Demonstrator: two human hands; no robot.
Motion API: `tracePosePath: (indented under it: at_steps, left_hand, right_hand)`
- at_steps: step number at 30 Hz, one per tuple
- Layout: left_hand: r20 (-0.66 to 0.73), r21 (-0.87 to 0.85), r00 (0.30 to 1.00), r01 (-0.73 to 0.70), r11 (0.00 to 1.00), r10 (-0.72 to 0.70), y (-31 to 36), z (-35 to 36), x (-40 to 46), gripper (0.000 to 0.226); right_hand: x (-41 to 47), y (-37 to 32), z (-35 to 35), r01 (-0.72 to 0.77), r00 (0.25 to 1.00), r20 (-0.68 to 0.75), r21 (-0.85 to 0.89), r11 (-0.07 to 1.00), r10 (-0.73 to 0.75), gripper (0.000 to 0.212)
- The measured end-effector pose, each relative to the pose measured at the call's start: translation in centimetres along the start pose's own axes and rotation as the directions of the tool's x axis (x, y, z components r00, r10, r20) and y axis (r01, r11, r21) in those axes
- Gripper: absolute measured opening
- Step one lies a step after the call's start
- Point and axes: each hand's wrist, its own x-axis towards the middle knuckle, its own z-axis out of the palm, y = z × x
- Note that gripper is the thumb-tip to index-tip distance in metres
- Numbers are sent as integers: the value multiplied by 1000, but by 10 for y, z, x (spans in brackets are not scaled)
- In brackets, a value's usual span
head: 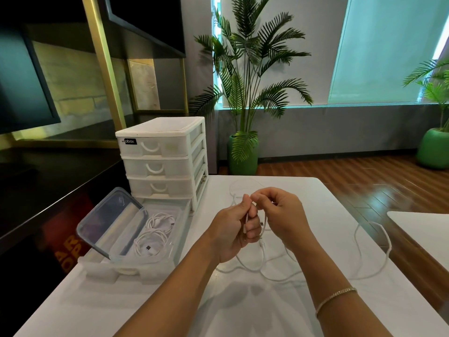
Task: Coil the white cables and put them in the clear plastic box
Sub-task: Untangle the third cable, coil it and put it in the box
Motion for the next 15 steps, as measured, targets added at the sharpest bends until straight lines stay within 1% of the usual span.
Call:
tracePosePath:
  at_steps: [5,11,15]
  left_hand:
    - [-22,-28,1000,-18,999,18,-2,4,-1,51]
    - [-28,10,999,-28,1000,28,-3,5,1,53]
    - [-41,-30,999,-32,999,31,-4,6,1,49]
  right_hand:
    - [0,2,5,-27,999,-44,41,999,29,15]
    - [1,3,9,-87,993,-65,115,990,95,18]
    - [1,2,10,-88,992,-79,112,990,97,15]
